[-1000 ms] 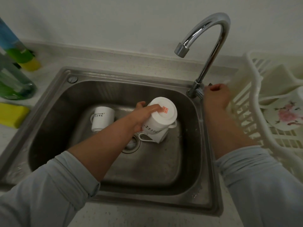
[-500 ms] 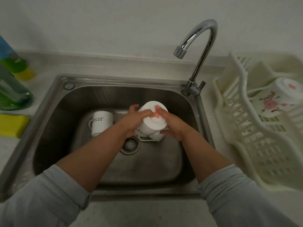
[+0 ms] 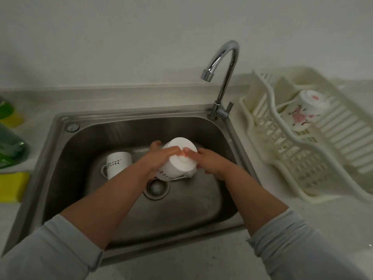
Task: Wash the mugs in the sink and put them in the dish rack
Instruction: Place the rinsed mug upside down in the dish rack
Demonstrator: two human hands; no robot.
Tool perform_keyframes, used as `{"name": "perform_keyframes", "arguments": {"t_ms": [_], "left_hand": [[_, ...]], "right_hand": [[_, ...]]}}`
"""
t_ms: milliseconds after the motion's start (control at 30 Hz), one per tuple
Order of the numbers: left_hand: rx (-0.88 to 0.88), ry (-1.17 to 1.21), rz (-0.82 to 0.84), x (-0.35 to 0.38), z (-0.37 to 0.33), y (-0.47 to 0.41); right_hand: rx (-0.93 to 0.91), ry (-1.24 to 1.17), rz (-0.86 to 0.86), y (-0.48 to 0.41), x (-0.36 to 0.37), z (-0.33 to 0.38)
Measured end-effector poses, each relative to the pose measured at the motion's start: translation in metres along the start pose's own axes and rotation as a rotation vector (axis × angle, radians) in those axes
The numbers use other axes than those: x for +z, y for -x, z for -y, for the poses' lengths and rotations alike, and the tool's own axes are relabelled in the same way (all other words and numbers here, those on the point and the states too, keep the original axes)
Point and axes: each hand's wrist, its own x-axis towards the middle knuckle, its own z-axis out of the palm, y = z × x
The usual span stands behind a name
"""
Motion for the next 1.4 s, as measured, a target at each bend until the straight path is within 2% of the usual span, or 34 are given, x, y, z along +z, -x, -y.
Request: {"name": "perform_keyframes", "arguments": {"t_ms": [133,233,367,467,567,667,767,833,1100,1300,1400], "left_hand": [[0.053,-0.096,0.055,0.002,-0.026,0.009],[0.078,-0.054,0.073,0.013,-0.058,0.027],[0.169,0.073,0.18,0.052,-0.107,0.065],[0.32,0.095,0.136,0.094,-0.139,0.082],[0.43,0.098,0.078,0.146,-0.169,0.085],[0.476,-0.04,0.076,0.205,-0.192,0.075],[0.467,-0.366,-0.025,0.251,-0.199,0.057],[0.461,-0.511,-0.057,0.27,-0.199,0.045],[0.502,-0.712,-0.179,0.279,-0.193,0.006],[0.469,-0.92,-0.2,0.282,-0.193,0.0],[0.468,-0.908,-0.203,0.28,-0.196,0.0]], "right_hand": [[0.037,0.09,0.075,0.014,-0.02,0.009],[-0.08,0.083,0.022,0.028,-0.05,0.028],[-0.198,0.112,-0.033,0.061,-0.113,0.063],[-0.213,0.156,-0.116,0.089,-0.173,0.074],[-0.199,0.114,-0.13,0.112,-0.237,0.063],[-0.134,0.026,-0.16,0.119,-0.288,0.034],[-0.028,-0.026,-0.214,0.113,-0.319,0.002],[0.044,-0.063,-0.225,0.103,-0.327,-0.016],[0.191,-0.276,-0.221,0.039,-0.306,-0.049],[0.142,-0.356,-0.229,0.012,-0.293,-0.054],[0.158,-0.379,-0.219,0.006,-0.294,-0.053]]}}
